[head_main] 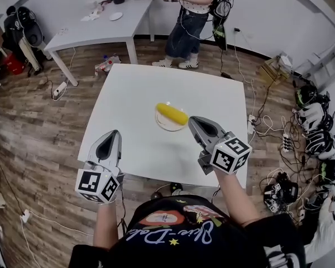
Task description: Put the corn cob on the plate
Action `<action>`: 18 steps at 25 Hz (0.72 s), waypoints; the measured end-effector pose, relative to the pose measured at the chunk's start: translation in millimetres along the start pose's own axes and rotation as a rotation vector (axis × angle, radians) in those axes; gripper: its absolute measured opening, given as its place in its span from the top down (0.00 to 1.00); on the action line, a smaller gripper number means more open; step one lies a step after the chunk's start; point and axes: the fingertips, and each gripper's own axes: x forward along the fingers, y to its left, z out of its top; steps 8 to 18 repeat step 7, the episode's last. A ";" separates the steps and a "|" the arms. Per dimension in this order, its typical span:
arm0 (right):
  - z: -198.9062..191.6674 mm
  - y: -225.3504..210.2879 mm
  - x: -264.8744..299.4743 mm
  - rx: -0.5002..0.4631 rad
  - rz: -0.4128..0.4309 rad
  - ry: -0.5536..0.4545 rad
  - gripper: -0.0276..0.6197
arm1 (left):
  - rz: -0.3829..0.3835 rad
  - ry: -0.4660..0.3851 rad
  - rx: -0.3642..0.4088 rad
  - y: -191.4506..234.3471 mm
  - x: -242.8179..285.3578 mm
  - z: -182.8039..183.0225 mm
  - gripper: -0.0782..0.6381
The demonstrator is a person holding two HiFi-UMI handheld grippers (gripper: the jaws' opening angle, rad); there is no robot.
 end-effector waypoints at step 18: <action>0.0 2.9 0.1 -0.012 0.010 0.013 0.93 | 0.001 0.005 -0.001 -0.3 -1.8 -0.3 0.91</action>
